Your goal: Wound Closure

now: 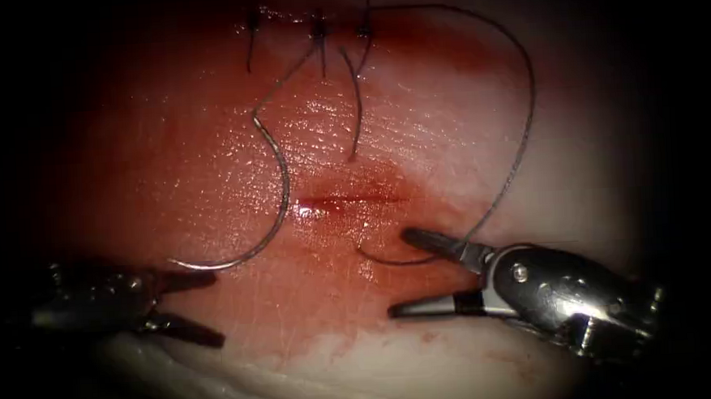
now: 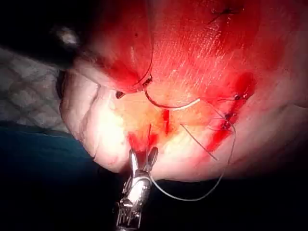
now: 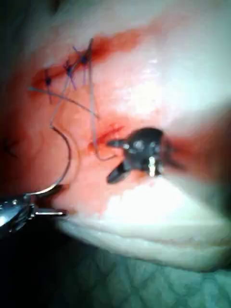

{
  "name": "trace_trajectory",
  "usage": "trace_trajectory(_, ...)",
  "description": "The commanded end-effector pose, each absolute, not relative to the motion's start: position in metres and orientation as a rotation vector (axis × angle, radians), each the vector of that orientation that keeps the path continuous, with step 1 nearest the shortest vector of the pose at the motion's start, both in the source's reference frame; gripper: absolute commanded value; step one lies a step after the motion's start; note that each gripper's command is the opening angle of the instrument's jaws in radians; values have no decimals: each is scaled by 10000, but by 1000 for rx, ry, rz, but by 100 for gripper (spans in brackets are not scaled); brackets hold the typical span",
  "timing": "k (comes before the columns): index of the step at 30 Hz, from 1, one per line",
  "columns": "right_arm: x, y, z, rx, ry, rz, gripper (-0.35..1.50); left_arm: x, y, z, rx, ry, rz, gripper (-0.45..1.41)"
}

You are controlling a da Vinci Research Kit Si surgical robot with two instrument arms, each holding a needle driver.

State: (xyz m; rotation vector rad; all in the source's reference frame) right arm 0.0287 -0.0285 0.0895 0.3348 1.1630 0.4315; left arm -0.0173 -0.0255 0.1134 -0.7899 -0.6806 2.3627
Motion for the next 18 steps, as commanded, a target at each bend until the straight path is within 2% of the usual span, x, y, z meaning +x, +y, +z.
trace_trajectory(1, 295, -287, 899, 336, 1165, 430, 101, -174, -263, 1150, -736, -692, 2378, 52)
trace_trajectory(12, 298, -290, 901, 341, 1164, 423, 103, -162, -296, 1160, -584, -897, 2415, 47)
trace_trajectory(18, 300, -292, 902, 353, 1165, 415, 103, -190, -267, 1108, -890, -947, 2315, 44)
